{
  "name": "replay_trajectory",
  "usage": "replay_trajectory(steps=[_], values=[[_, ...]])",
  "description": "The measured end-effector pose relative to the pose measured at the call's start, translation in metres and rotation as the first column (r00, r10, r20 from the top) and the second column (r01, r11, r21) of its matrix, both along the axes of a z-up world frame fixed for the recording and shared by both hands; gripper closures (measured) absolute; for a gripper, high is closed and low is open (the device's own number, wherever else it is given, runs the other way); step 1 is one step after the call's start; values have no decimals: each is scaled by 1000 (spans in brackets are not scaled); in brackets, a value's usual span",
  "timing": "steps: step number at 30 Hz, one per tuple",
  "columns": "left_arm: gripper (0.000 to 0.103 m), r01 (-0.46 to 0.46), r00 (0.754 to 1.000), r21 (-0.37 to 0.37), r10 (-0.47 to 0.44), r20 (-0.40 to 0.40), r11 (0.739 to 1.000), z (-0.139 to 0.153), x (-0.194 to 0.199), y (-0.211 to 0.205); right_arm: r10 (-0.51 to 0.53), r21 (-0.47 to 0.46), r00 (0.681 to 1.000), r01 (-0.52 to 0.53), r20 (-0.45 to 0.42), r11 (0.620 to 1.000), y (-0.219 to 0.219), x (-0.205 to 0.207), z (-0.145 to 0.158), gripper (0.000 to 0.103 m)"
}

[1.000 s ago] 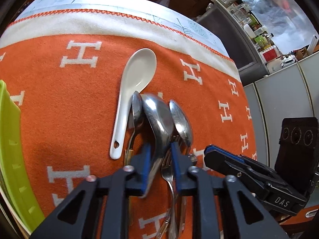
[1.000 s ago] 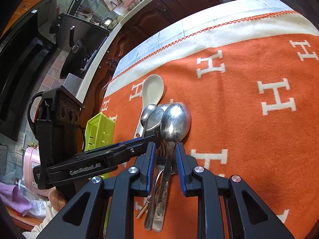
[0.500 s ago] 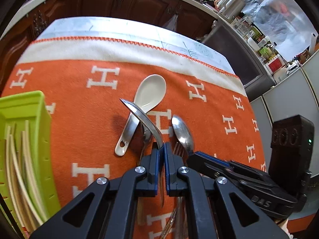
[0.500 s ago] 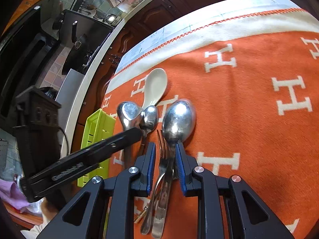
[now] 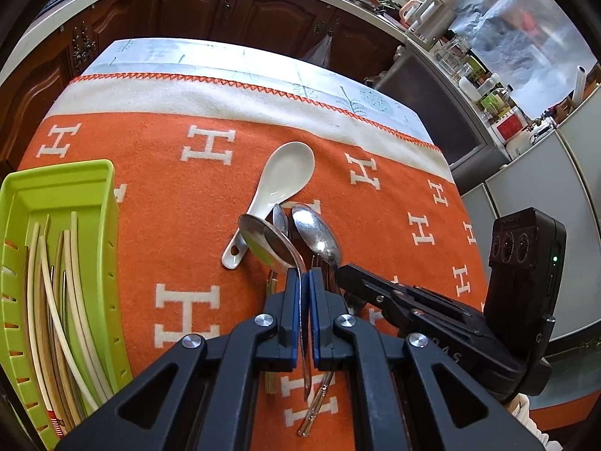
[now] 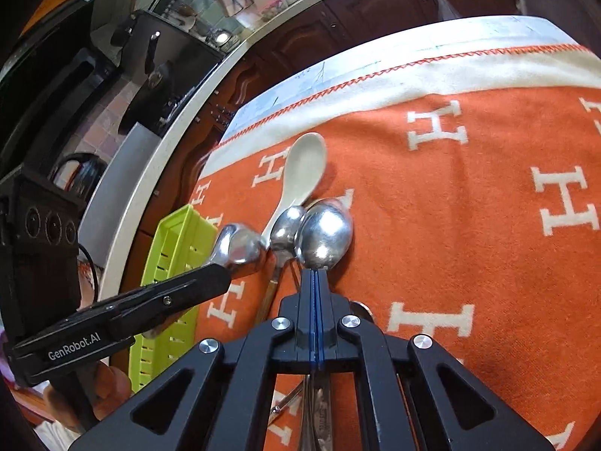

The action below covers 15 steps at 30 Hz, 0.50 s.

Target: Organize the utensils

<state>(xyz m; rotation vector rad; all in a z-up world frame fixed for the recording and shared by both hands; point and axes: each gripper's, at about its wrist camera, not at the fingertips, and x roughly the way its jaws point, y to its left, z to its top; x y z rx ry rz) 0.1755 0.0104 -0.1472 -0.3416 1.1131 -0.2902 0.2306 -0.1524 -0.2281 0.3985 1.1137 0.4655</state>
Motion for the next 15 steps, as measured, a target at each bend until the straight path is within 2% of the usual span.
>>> replay_trajectory(steps=[3, 7, 15], values=[[101, 6, 1000, 4, -6, 11, 1000, 2, -2, -1, 14, -48, 1000, -13, 13, 999, 6, -4, 4, 101], [101, 12, 1000, 14, -12, 27, 1000, 5, -5, -3, 37, -117, 999, -33, 30, 993, 16, -11, 8, 94], [101, 3, 1000, 13, -3, 6, 1000, 0, -6, 3, 65, -249, 996, -49, 56, 967, 38, -9, 2, 94]])
